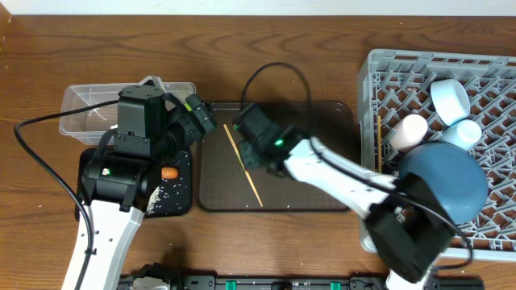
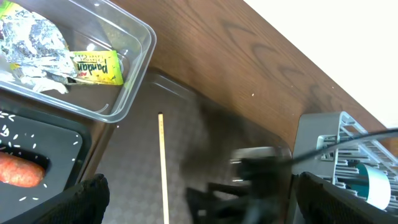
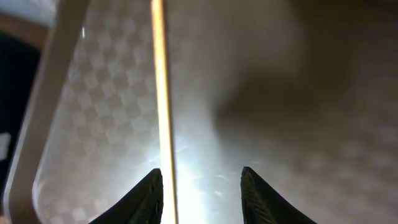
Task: Sort waste into correct bins and load items into the dishwasher rack
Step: 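Return the right gripper to the tray and grasp the left chopstick, then carry the second chopstick right and insert it beside the first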
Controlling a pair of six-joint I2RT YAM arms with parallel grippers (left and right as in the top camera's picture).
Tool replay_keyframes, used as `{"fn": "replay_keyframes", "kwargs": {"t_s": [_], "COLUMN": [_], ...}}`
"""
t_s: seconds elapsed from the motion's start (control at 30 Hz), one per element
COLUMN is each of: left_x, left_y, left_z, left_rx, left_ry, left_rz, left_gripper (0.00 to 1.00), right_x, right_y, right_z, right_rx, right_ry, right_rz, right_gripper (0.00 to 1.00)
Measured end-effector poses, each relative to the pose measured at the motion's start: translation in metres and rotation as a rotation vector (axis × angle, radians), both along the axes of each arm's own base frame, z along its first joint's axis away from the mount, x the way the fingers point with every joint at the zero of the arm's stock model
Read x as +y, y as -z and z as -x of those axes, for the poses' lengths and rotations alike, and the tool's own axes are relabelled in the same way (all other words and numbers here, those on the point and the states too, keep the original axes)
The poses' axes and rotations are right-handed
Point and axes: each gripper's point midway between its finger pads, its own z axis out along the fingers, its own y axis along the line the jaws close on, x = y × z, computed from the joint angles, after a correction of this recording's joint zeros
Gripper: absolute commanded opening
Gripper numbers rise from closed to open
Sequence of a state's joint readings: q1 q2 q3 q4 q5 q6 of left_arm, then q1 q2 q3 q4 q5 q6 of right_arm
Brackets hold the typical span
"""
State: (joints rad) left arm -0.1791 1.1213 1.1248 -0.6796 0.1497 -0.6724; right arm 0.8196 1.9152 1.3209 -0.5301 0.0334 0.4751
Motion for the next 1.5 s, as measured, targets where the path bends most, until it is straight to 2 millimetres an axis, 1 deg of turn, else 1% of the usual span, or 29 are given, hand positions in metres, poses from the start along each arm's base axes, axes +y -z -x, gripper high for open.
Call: {"fn": "replay_keyframes", "kwargs": {"t_s": [0.1, 0.3, 0.43, 0.5, 0.53, 0.57, 0.63, 0.73, 1.03, 1.13, 1.23, 1.3, 1.4, 1.47, 1.5], "left_x": [0.000, 0.000, 0.000, 0.000, 0.000, 0.000, 0.000, 0.000, 0.000, 0.000, 0.000, 0.000, 0.000, 0.000, 0.000], "left_y": [0.000, 0.000, 0.000, 0.000, 0.000, 0.000, 0.000, 0.000, 0.000, 0.000, 0.000, 0.000, 0.000, 0.000, 0.000], "left_z": [0.000, 0.000, 0.000, 0.000, 0.000, 0.000, 0.000, 0.000, 0.000, 0.000, 0.000, 0.000, 0.000, 0.000, 0.000], "left_rx": [0.000, 0.000, 0.000, 0.000, 0.000, 0.000, 0.000, 0.000, 0.000, 0.000, 0.000, 0.000, 0.000, 0.000, 0.000], "left_ry": [0.000, 0.000, 0.000, 0.000, 0.000, 0.000, 0.000, 0.000, 0.000, 0.000, 0.000, 0.000, 0.000, 0.000, 0.000], "left_rz": [0.000, 0.000, 0.000, 0.000, 0.000, 0.000, 0.000, 0.000, 0.000, 0.000, 0.000, 0.000, 0.000, 0.000, 0.000], "left_gripper": [0.98, 0.98, 0.98, 0.98, 0.98, 0.98, 0.98, 0.98, 0.98, 0.98, 0.98, 0.98, 0.98, 0.98, 0.98], "right_x": [0.008, 0.010, 0.019, 0.025, 0.026, 0.028, 0.030, 0.029, 0.020, 0.009, -0.012, -0.029, -0.054, -0.079, -0.095], "right_y": [0.015, 0.035, 0.049, 0.047, 0.048, 0.048, 0.048, 0.050, 0.050, 0.048, 0.040, 0.024, -0.017, -0.052, -0.071], "right_z": [0.010, 0.015, 0.022, 0.023, 0.025, 0.026, 0.028, 0.028, 0.031, 0.029, 0.020, 0.008, -0.012, -0.021, -0.025], "right_rx": [0.022, 0.048, 0.063, 0.060, 0.059, 0.059, 0.059, 0.062, 0.082, 0.091, 0.099, 0.086, 0.029, -0.017, -0.043], "right_ry": [-0.028, -0.030, -0.053, -0.063, -0.067, -0.072, -0.077, -0.075, -0.063, -0.055, -0.023, 0.019, 0.093, 0.152, 0.189], "right_rz": [0.022, 0.045, 0.048, 0.034, 0.033, 0.033, 0.033, 0.038, 0.080, 0.104, 0.124, 0.116, 0.073, 0.050, 0.040], "right_gripper": [0.41, 0.40, 0.39, 0.38, 0.34, 0.30, 0.17, 0.01, 0.01, 0.01, 0.01, 0.01, 0.01, 0.01, 0.01]}}
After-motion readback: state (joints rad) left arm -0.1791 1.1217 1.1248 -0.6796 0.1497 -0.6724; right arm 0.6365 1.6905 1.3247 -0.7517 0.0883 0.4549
